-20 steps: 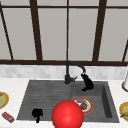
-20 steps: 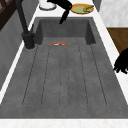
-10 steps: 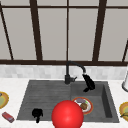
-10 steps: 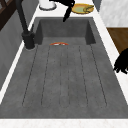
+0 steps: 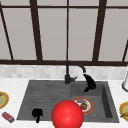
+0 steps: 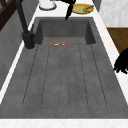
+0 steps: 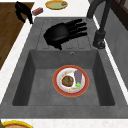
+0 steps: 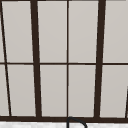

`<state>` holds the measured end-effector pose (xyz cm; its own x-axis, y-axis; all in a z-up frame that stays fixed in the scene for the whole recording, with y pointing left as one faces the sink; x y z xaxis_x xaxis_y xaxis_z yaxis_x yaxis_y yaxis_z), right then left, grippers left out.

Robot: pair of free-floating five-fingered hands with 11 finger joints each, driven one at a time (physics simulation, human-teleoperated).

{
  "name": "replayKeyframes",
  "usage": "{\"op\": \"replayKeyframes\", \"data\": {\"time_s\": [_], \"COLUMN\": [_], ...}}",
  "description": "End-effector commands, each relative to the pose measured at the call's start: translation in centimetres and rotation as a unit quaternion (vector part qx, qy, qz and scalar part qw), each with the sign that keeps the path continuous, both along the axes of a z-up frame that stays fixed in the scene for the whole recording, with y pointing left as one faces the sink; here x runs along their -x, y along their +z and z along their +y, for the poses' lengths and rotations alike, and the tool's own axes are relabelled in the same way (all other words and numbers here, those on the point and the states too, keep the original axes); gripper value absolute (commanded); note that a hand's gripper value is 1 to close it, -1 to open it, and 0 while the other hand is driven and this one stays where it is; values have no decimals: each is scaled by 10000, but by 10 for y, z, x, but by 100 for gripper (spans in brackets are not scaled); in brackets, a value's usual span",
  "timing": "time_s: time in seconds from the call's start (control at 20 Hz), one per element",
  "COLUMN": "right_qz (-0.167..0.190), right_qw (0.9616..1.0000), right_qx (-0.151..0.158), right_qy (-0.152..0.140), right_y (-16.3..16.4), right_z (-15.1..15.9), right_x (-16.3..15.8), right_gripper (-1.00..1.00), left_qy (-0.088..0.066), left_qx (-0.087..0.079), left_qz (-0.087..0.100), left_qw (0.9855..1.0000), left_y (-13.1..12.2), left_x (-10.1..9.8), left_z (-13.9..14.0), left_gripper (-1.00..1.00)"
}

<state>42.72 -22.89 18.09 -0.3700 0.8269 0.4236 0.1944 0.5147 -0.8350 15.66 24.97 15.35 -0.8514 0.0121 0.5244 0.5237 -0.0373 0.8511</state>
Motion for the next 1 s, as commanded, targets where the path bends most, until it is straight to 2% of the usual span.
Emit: {"op": "replayKeyframes", "data": {"time_s": [0.0, 0.15, 0.4, 0.55, 0.65, 0.75, 0.95], "right_qz": [395, 627, 426, 638, 955, 1199, 1665], "right_qw": [9986, 9971, 9963, 9947, 9919, 9887, 9812], "right_qx": [113, 102, 302, 283, 126, 111, 426], "right_qy": [-329, -427, -681, -751, -826, -897, -882], "right_y": [6, 8, -6, -6, -2, -2, -6], "right_z": [-4, -5, -5, -6, -7, -6, 3], "right_x": [4, 9, 36, 44, 44, 46, 56], "right_gripper": [-100, -100, -100, -100, -100, -100, -100], "left_qy": [0, 0, 0, 0, 0, 0, 0], "left_qx": [0, 0, 0, 0, 0, 0, 0], "left_qz": [0, 0, 0, 0, 0, 0, 0], "left_qw": [10000, 10000, 10000, 10000, 10000, 10000, 10000], "left_y": [0, 0, 0, 0, 0, 0, 0], "left_x": [0, 0, 0, 0, 0, 0, 0], "left_z": [0, 0, 0, 0, 0, 0, 0], "left_gripper": [0, 0, 0, 0, 0, 0, 0]}}
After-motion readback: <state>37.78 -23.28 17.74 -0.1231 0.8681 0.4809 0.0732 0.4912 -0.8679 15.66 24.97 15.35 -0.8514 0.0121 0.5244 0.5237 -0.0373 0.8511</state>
